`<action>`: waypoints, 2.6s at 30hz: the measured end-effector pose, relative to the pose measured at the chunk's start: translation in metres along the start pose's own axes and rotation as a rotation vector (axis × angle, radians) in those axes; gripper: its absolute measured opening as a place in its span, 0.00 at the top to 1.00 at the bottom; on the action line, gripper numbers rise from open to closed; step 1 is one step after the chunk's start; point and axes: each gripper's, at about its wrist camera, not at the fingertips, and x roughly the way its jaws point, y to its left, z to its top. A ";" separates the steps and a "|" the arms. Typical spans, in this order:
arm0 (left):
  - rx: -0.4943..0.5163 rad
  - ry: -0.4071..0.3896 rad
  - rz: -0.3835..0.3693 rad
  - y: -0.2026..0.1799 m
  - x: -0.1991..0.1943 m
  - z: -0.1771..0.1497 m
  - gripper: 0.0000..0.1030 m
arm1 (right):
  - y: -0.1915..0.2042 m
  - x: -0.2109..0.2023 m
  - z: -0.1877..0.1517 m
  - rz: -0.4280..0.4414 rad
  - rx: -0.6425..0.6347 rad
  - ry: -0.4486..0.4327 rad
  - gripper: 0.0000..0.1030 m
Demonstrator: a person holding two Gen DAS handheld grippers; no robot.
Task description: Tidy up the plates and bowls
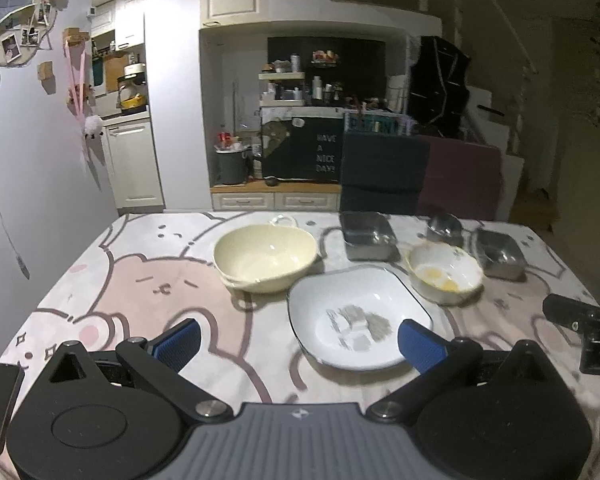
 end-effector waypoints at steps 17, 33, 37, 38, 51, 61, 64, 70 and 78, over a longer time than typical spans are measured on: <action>-0.160 -0.022 0.117 0.031 0.108 0.071 0.00 | -0.009 0.080 0.072 0.176 -0.078 -0.091 0.00; -0.292 0.224 0.011 0.049 0.219 0.049 0.00 | -0.031 0.159 0.045 0.299 0.074 0.051 0.00; -0.296 0.298 -0.007 0.051 0.234 0.037 0.06 | -0.040 0.170 0.012 0.338 0.098 0.191 0.05; -0.302 0.321 -0.020 0.051 0.237 0.034 0.11 | -0.042 0.170 0.004 0.354 0.106 0.222 0.14; -0.329 0.472 -0.089 0.043 0.261 0.015 0.57 | -0.066 0.156 -0.049 0.394 0.128 0.496 0.59; -0.329 0.485 -0.136 0.042 0.261 0.008 0.75 | -0.062 0.144 -0.071 0.429 0.114 0.581 0.73; -0.336 0.492 -0.133 0.043 0.261 0.009 0.75 | -0.063 0.169 -0.059 0.417 0.104 0.595 0.81; -0.319 0.532 -0.136 0.043 0.265 0.006 0.84 | -0.071 0.177 -0.066 0.415 0.142 0.607 0.87; -0.378 0.553 -0.171 0.054 0.269 0.002 0.90 | -0.064 0.172 -0.054 0.402 0.137 0.619 0.87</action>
